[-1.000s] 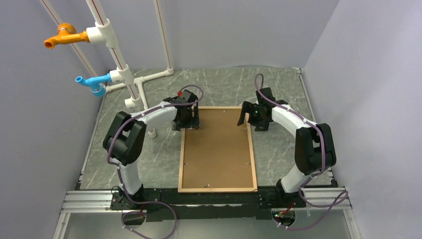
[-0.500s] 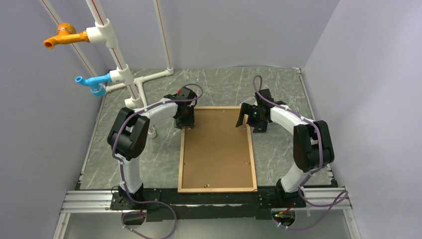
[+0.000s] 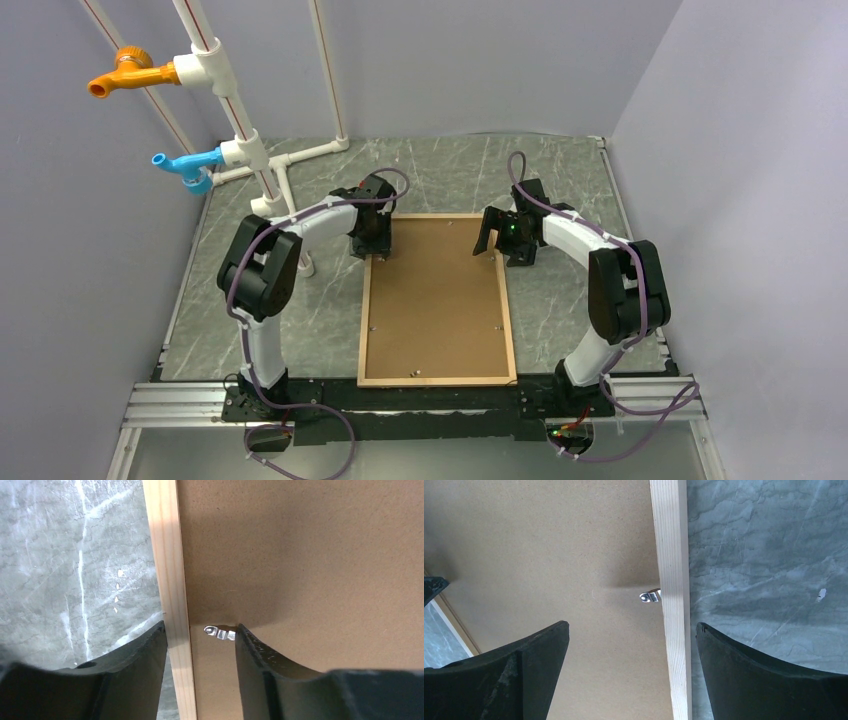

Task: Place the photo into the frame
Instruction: Install the photo frame at the center of the board.

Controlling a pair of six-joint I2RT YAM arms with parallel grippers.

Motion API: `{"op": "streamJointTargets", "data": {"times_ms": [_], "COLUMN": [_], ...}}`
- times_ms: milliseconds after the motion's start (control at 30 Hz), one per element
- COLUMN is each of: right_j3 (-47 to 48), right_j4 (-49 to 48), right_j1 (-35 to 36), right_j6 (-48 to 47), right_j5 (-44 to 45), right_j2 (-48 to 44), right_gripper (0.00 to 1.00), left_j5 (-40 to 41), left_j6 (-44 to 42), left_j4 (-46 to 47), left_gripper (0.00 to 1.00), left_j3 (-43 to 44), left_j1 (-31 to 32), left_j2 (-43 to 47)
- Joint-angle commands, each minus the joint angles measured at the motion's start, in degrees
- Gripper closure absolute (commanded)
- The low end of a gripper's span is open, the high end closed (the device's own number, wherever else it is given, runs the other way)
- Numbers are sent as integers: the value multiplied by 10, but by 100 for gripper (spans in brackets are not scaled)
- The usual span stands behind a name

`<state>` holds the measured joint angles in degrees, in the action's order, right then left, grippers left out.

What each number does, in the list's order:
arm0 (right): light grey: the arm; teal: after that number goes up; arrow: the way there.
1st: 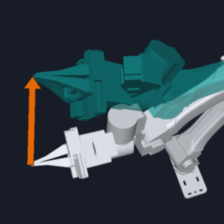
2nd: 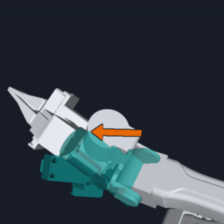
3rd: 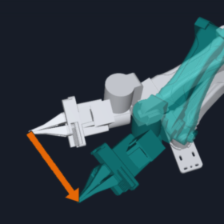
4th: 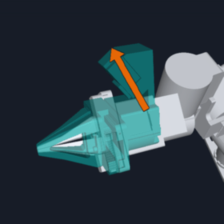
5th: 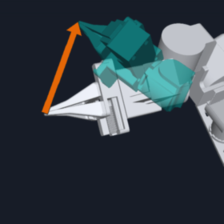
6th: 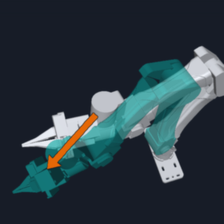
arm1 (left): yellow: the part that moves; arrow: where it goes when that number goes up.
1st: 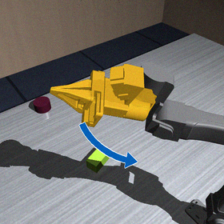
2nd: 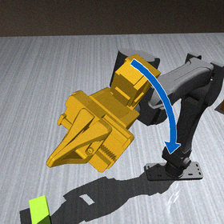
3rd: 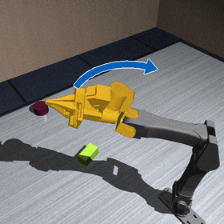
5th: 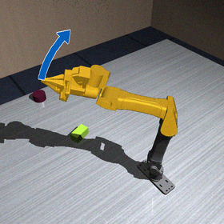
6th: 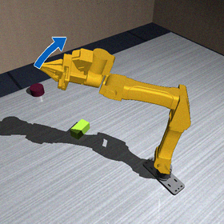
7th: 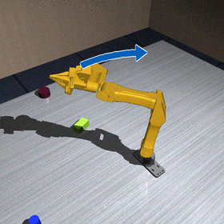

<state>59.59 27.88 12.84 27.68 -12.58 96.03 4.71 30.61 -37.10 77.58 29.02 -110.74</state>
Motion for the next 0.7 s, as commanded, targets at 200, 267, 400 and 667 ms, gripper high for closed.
{"op": "streamJointTargets", "data": {"times_ms": [200,267,400,667], "right_j3": [0,0,-1,-3], "right_j4": [-16,-15,-16,-18], "right_j1": [-2,-2,-1,-2], "right_j6": [6,6,6,7], "right_j5": [-10,-11,-13,-15], "right_j2": [-3,-3,-3,0], "right_gripper": [1,1,1,1], "left_j5": [15,27,37,63], "left_j6": [-17,-19,-25,-30], "left_j4": [17,8,3,-11], "left_gripper": [26,29,33,39], "left_j3": [-55,-60,-63,-23], "left_j1": [-3,-3,-3,-3], "left_j2": [53,57,52,3]}}
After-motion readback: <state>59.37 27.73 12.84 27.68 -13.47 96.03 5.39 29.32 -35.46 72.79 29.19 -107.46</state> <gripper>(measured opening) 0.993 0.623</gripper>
